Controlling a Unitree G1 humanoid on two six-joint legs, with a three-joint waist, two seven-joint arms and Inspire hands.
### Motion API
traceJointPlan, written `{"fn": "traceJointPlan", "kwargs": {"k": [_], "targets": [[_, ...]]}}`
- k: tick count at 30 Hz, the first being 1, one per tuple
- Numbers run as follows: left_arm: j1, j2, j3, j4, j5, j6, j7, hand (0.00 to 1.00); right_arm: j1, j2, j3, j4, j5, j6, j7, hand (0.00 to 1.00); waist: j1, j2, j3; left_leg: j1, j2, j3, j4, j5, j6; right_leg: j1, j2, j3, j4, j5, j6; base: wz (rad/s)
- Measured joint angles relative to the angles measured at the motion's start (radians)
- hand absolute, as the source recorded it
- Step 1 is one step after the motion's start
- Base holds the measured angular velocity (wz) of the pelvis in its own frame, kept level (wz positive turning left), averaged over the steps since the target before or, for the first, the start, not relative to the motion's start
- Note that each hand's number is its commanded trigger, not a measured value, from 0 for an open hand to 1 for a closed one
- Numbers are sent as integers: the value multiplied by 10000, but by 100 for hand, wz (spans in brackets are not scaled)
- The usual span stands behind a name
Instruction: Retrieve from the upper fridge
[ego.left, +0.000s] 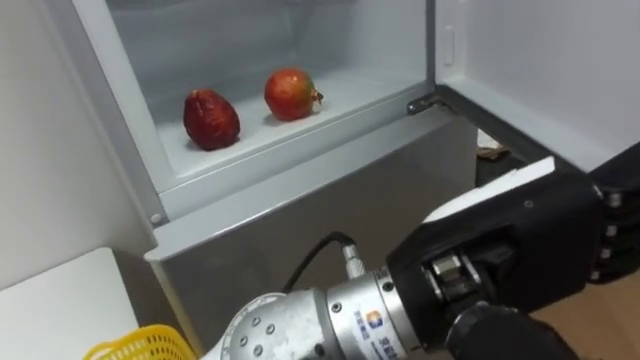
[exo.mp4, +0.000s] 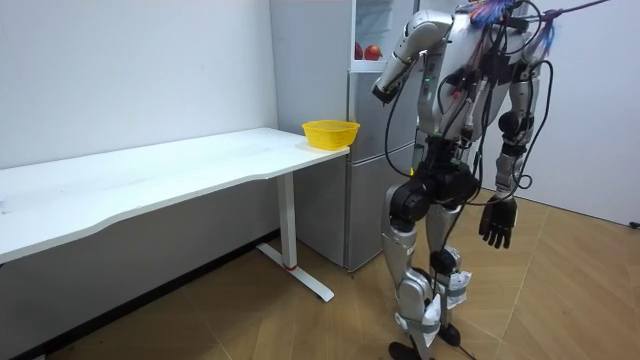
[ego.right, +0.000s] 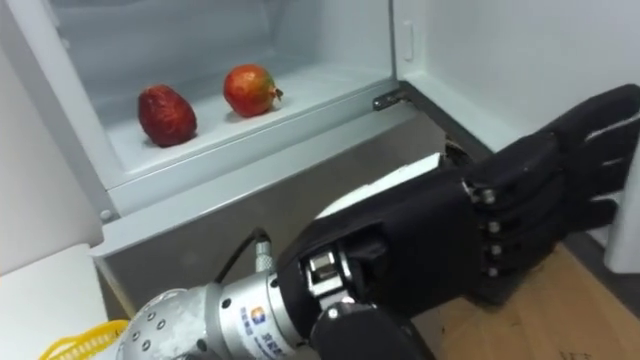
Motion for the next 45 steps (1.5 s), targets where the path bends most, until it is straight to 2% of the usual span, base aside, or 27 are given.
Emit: {"fn": "traceJointPlan", "kwargs": {"k": [2, 5, 7, 8, 9, 10, 12, 13, 15, 17, 21, 23, 27, 28, 30, 31, 33, 36, 37, 38, 39, 41, 42, 43, 45], "targets": [[6, 277, 458, -276, 219, 10, 53, 0, 39, 55, 0, -11, -17, -2, -85, 0, 283, -56, 39, -13, -5, -80, -5, 1, 0, -4, -5, -100, 37, 1, -5, 16], [19, 599, 1464, -1018, 669, -3, 383, 0, 106, 93, -5, 4, 0, 1, -118, 0, 727, -151, 97, -79, -13, -512, -6, 1, -1, 17, -12, -335, 22, 7, -27, 21], [230, 776, 2006, -1549, 717, -36, 648, 0, 238, 95, -4, -6, 27, -26, -266, 0, 988, -168, 96, -127, -15, -612, -34, 2, -3, 24, -20, -486, 4, 5, -36, 27], [445, 865, 2324, -1859, 1014, -144, 733, 0, 286, 115, -11, -22, -68, -29, -285, 0, 1279, -188, 88, -128, -14, -636, -51, 7, -11, 19, -19, -521, 22, 2, -44, 10], [572, 908, 2455, -1942, 1134, -244, 780, 0, 311, 126, -10, -21, -122, -27, -286, 0, 1402, -197, 82, -120, -13, -650, -61, 11, -17, 31, -13, -525, 16, 6, -51, 13], [958, 1054, 2714, -2113, 1337, -424, 947, 0, 331, 139, -7, -26, -251, -42, -292, 0, 1582, -210, 76, -94, -13, -769, -63, 12, -19, 151, -20, -643, 3, 17, -65, 23], [1661, 1182, 3121, -2341, 1606, -469, 1189, 0, 424, 182, -24, -55, -302, -150, -356, 0, 1793, -282, 42, -51, -27, -921, -60, 15, -23, 247, -38, -776, -9, -6, -85, 24], [2167, 1254, 3423, -2517, 1889, -494, 1349, 0, 442, 257, -95, -112, -461, -225, -403, 0, 1942, -345, 11, -55, -28, -1000, -45, 22, -36, 273, -46, -837, -21, -21, -101, 25], [2622, 1424, 4095, -2597, 2243, -496, 1536, 0, 518, 437, -287, -168, -735, -363, -453, 0, 2222, -551, -40, -122, -32, -1284, 50, 31, -52, 342, -151, -1169, -25, -97, -133, 37], [2866, 1497, 4747, -2630, 2419, -546, 1752, 0, 686, 517, -442, -182, -879, -414, -598, 0, 2470, -607, -151, -159, -30, -1433, 115, 32, -53, 397, -141, -1257, -26, -104, -138, 24], [3445, 1482, 6246, -2907, 3009, -874, 2513, 0, 720, 538, -805, -137, -1242, -480, -802, 0, 2934, -621, -147, -13, -32, -1551, 109, 33, -54, 618, -166, -1406, -36, -137, -138, 12], [3790, 1476, 7017, -2944, 3145, -1319, 3236, 0, 802, 563, -862, -114, -1282, -479, -973, 0, 3048, -658, -136, -1, -70, -1761, 112, 33, -54, 677, -200, -1604, -35, -197, -128, 26], [4608, 1443, 8168, -2944, 3806, -1723, 4178, 0, 932, 685, -1193, -142, -1516, -543, -1120, 0, 3369, -686, -122, -21, -89, -1952, 128, 49, -77, 693, -315, -1786, 16, -247, -131, 12], [5015, 1377, 8674, -2947, 3826, -1846, 4450, 0, 1088, 771, -1382, -201, -1495, -577, -1165, 0, 3520, -686, -123, -26, -93, -1972, 141, 51, -81, 694, -316, -1807, 21, -255, -137, 6], [5849, 1165, 9518, -2917, 3835, -2008, 5343, 0, 1295, 921, -1541, -393, -1440, -568, -1255, 0, 3561, -719, -108, -18, -196, -2229, 212, 51, -81, 835, -337, -1984, -15, -280, -128, 25], [6041, 1047, 9653, -2904, 3836, -2037, 5585, 0, 1377, 943, -1537, -406, -1398, -571, -1292, 0, 3571, -733, -111, -2, -219, -2300, 208, 51, -81, 868, -341, -2042, 0, -310, -119, 33], [7054, 550, 10174, -2871, 3840, -2262, 6494, 0, 1556, 993, -1543, -529, -1311, -578, -1395, 0, 3723, -727, -111, 2, -246, -2494, 207, 53, -79, 913, -377, -2156, 37, -357, -94, 18], [7811, 244, 10599, -2450, 4039, -2344, 7190, 0, 1623, 1030, -1557, -494, -1453, -546, -1423, 0, 4060, -759, -101, -2, -242, -2551, 203, 52, -79, 901, -441, -2241, 82, -386, -104, 8], [8337, 161, 10765, -2045, 4048, -2437, 7611, 0, 1685, 1014, -1574, -518, -1459, -542, -1478, 0, 4076, -791, -106, -1, -250, -2675, 205, 52, -77, 903, -471, -2323, 141, -433, -97, 19], [8908, 41, 10812, -1452, 4057, -2493, 7972, 0, 1712, 992, -1578, -559, -1452, -529, -1521, 0, 4068, -742, -79, 17, -299, -2818, 218, 51, -76, 944, -490, -2389, 172, -475, -88, 21], [9145, -51, 10802, -1079, 4054, -2472, 8134, 0, 1719, 988, -1573, -563, -1450, -498, -1529, 0, 4057, -736, -74, 24, -346, -2838, 223, 51, -76, 955, -491, -2410, 177, -482, -90, 17], [9951, -337, 10558, 674, 4014, -2296, 8603, 0, 1736, 1001, -1520, -839, -1357, -376, -1522, 0, 4111, -740, -71, -27, -352, -2930, 221, 48, -77, 946, -481, -2456, 163, -489, -93, 12], [10134, -544, 10507, 1442, 3814, -2137, 8727, 0, 1741, 1015, -1531, -942, -1371, -362, -1507, 0, 4100, -782, -63, -56, -363, -3012, 217, 47, -76, 941, -480, -2518, 161, -490, -96, 12], [10175, -629, 10426, 1844, 3697, -2124, 8796, 0, 1739, 1021, -1530, -976, -1408, -338, -1495, 0, 4079, -817, -60, -65, -370, -3044, 213, 48, -76, 943, -486, -2552, 160, -493, -99, 12], [10255, -764, 10044, 3874, 3261, -2086, 8947, 0, 1785, 1020, -1540, -1163, -1461, -233, -1403, 0, 4094, -856, -63, -7, -375, -3074, 174, 48, -76, 1014, -482, -2561, 149, -496, -101, 3]]}}
